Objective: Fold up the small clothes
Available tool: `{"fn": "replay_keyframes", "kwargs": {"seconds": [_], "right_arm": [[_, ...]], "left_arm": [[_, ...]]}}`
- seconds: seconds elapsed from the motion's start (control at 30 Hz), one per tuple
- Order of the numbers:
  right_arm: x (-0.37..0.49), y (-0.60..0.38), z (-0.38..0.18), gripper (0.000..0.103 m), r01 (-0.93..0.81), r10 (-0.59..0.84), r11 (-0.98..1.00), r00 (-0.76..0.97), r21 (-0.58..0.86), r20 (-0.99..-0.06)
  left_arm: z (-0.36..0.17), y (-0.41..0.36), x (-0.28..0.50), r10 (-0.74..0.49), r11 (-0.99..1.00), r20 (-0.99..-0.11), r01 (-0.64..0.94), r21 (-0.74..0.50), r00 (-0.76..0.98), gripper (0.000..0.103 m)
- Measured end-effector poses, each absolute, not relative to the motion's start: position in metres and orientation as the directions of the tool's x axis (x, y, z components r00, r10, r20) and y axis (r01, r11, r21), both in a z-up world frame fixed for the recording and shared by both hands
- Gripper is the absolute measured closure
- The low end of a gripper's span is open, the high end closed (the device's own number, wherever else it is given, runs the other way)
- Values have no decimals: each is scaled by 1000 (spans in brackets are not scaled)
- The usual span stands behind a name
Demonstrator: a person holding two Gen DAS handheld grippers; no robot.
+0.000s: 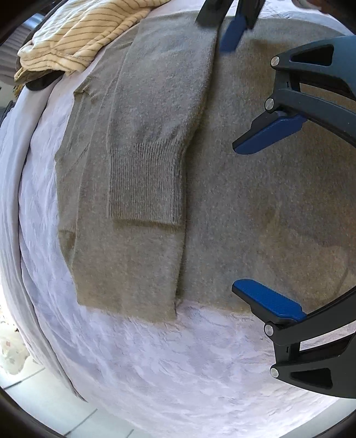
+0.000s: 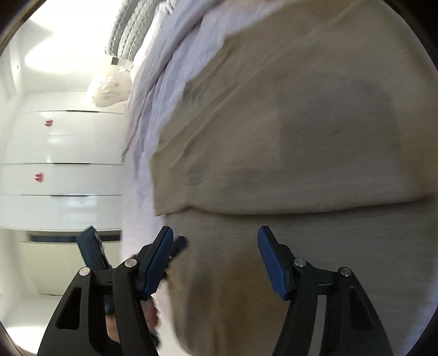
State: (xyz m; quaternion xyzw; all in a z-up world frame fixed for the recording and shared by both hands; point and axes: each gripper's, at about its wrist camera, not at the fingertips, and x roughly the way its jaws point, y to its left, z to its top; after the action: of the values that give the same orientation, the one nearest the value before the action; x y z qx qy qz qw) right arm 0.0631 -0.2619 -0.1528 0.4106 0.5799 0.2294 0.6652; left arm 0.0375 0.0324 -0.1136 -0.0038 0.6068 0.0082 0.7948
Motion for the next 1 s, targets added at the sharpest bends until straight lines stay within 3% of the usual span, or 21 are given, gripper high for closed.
{"fn": "replay_keyframes", "kwargs": {"seconds": [0.27,0.33,0.37,0.4,0.63,0.73,0.87,0.93,0.97,1.0], "right_arm": [[91,-211,-194,39,293,834,430,234,854,-500],[94,-208,-197,61,312,840,406,243,859,-486],[97,-205,-198,88,321,846,390,246,863,-474],[97,-203,-198,93,319,849,384,247,866,-467],[94,-192,-208,94,322,804,497,178,806,-567],[92,-195,-209,89,334,815,480,173,811,-554],[86,-195,-188,88,249,793,562,107,789,-599],[79,-199,-178,73,204,779,594,94,778,-620],[74,-203,-173,52,185,770,611,89,770,-632],[69,-208,-168,42,168,759,626,90,761,-645]], "left_arm": [[-111,49,31,-22,998,-964,-53,-37,266,10],[-110,53,30,-25,997,-963,-62,-43,269,10],[-109,56,30,-25,997,-962,-69,-46,273,10],[-108,58,30,-27,996,-960,-76,-49,277,10],[-116,68,32,-27,994,-967,-97,-54,255,10],[-117,68,32,-32,994,-968,-98,-57,247,10],[-118,66,33,-29,995,-971,-85,-51,239,10],[-118,66,32,-27,995,-971,-87,-49,237,10],[-118,67,32,-26,994,-971,-93,-50,236,10],[-118,69,32,-26,994,-972,-100,-51,235,10]]}}
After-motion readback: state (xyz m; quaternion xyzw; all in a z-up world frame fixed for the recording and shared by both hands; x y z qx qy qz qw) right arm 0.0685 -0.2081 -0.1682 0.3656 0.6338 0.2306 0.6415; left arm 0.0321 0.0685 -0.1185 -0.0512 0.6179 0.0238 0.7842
